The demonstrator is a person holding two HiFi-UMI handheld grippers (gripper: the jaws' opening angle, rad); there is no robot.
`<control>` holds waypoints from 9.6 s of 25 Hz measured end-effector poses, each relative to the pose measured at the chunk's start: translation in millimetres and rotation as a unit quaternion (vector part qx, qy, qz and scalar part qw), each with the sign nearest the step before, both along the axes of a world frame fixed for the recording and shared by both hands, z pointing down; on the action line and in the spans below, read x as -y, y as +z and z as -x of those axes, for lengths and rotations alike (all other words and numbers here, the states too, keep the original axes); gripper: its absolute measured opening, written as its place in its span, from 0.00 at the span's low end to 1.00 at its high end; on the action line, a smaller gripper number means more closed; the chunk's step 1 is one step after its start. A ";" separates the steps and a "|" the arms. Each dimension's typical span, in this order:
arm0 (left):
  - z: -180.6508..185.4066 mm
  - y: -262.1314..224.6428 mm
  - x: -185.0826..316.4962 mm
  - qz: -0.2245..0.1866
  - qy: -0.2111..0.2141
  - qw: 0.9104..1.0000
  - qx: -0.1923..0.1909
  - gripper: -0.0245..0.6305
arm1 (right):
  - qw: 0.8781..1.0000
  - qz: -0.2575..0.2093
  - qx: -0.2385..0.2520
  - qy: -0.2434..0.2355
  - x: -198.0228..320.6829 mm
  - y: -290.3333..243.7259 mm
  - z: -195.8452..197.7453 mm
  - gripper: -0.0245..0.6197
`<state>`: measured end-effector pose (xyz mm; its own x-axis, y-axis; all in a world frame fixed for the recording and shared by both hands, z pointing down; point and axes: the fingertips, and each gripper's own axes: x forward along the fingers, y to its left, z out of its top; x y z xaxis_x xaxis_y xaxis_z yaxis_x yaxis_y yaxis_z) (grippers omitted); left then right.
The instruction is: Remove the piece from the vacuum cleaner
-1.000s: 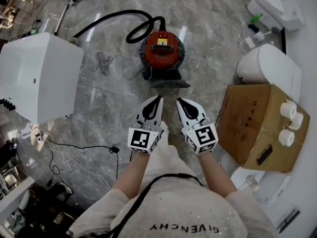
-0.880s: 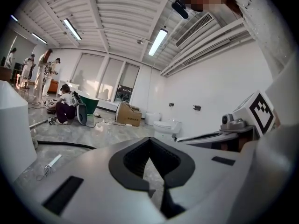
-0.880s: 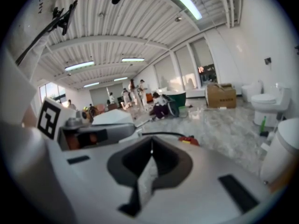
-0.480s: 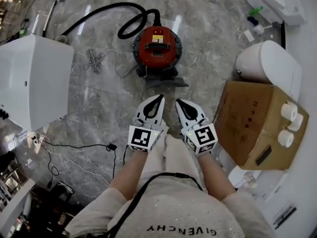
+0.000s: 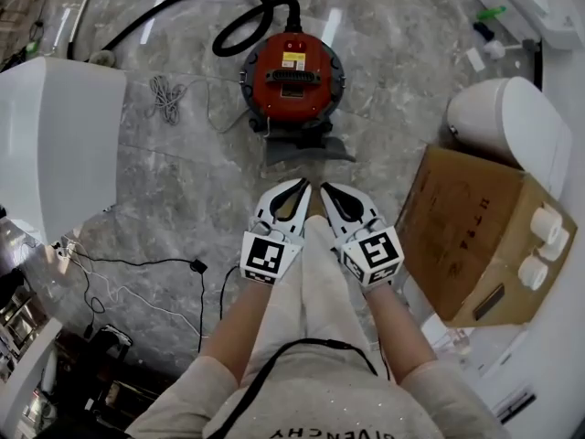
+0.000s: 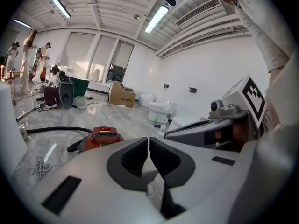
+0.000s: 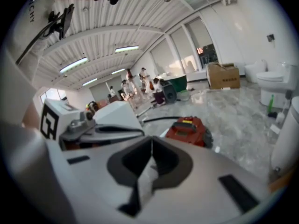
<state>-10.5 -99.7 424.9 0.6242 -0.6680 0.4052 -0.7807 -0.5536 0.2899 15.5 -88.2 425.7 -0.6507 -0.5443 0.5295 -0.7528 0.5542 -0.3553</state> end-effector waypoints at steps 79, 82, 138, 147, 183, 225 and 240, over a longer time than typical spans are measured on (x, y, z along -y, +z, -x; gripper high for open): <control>2.2 292.7 7.7 0.119 0.263 0.878 0.382 0.40 | 0.897 0.020 -0.326 -0.296 31.3 285.3 -29.9 0.37; 1.8 298.2 7.8 0.119 0.260 0.876 0.388 0.40 | 0.894 0.010 -0.329 -0.305 30.8 287.7 -27.2 0.37; 9.7 301.7 3.8 0.128 0.242 0.853 0.445 0.10 | 0.863 -0.048 -0.393 -0.315 22.2 291.8 -34.8 0.13; 8.9 299.7 2.5 0.132 0.241 0.856 0.438 0.10 | 0.866 -0.043 -0.395 -0.305 20.0 289.1 -35.4 0.12; 13.8 311.4 -36.8 0.154 0.233 0.868 0.410 0.09 | 0.870 -0.024 -0.397 -0.291 -13.3 299.9 -30.8 0.10; 10.3 152.9 -81.7 0.125 0.265 0.891 0.345 0.09 | 0.881 -0.023 -0.352 -0.314 -62.0 142.6 -32.5 0.10; 15.4 30.8 -75.9 0.119 0.268 0.903 0.313 0.09 | 0.889 -0.027 -0.307 -0.340 -54.9 19.5 -25.3 0.10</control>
